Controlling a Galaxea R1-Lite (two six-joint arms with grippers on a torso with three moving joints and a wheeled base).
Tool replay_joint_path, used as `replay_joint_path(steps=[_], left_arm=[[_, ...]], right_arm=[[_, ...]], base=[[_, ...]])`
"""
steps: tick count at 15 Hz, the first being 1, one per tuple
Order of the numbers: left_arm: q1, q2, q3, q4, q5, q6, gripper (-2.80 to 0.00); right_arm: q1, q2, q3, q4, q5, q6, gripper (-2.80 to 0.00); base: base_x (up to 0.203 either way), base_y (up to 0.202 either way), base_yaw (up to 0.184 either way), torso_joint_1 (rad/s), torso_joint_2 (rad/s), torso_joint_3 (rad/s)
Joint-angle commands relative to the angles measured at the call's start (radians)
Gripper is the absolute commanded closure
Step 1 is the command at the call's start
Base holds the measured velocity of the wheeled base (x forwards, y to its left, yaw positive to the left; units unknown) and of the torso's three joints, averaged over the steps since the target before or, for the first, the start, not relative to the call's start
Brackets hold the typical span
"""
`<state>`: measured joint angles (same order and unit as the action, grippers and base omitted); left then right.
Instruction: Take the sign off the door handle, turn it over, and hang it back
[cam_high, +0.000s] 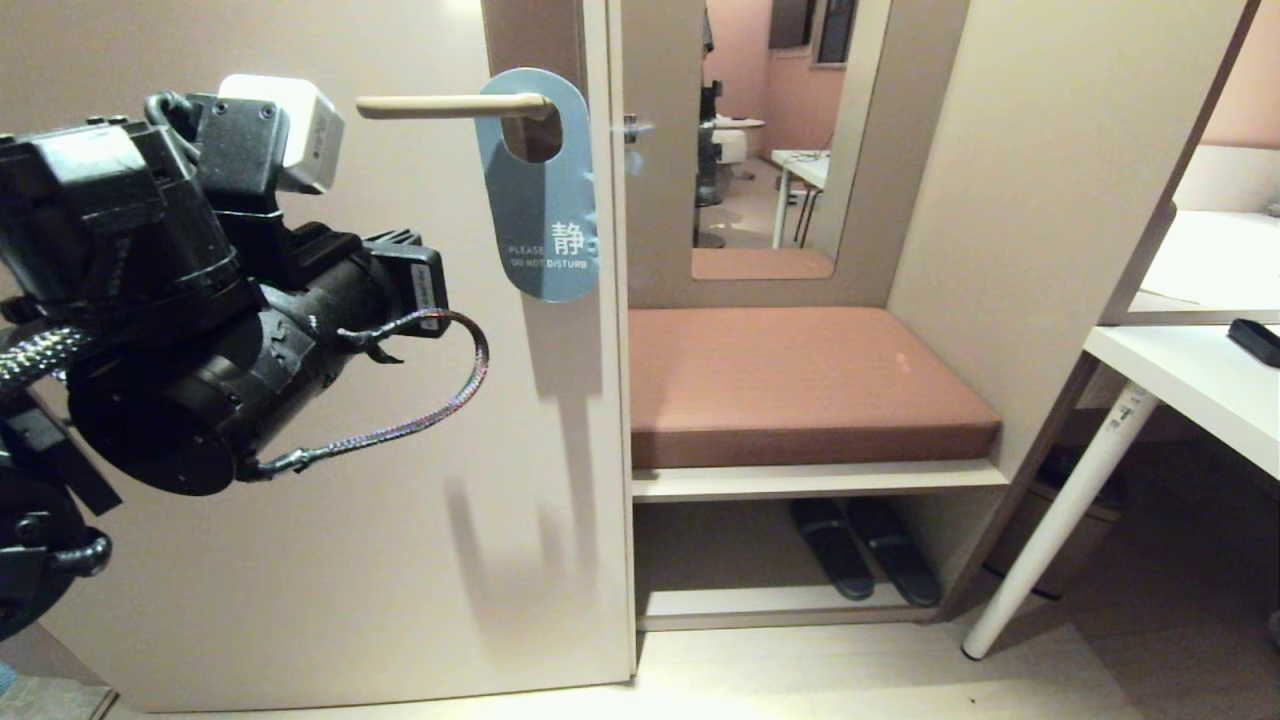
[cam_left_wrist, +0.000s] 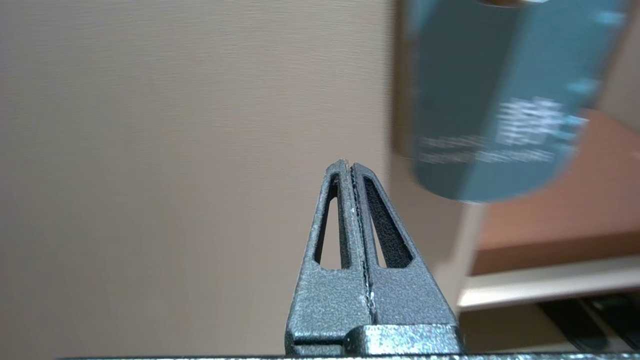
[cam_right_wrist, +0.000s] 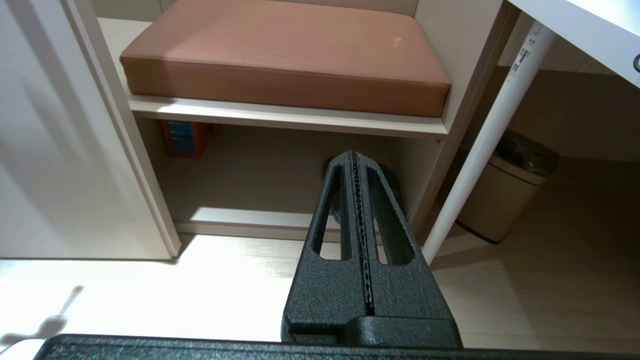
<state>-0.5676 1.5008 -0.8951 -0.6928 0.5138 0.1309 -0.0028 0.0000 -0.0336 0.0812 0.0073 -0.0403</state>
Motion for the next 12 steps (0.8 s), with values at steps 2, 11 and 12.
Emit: replay_joint_path(steps=[2, 11, 12], left_arm=[[0.045, -0.024, 0.002, -0.004, 0.002, 0.001, 0.00], [0.102, -0.205, 0.170, -0.005, 0.006, 0.030, 0.00], [0.103, -0.237, 0.197, -0.005, 0.006, 0.040, 0.00]], right_arm=[[0.000, 0.000, 0.000, 0.000, 0.000, -0.001, 0.00], [0.000, 0.000, 0.000, 0.000, 0.002, -0.001, 0.00], [0.001, 0.000, 0.000, 0.000, 0.001, -0.001, 0.00]], base=[[0.000, 0.000, 0.000, 0.000, 0.00, 0.000], [0.000, 0.000, 0.000, 0.000, 0.00, 0.000], [0.000, 0.000, 0.000, 0.000, 0.00, 0.000]])
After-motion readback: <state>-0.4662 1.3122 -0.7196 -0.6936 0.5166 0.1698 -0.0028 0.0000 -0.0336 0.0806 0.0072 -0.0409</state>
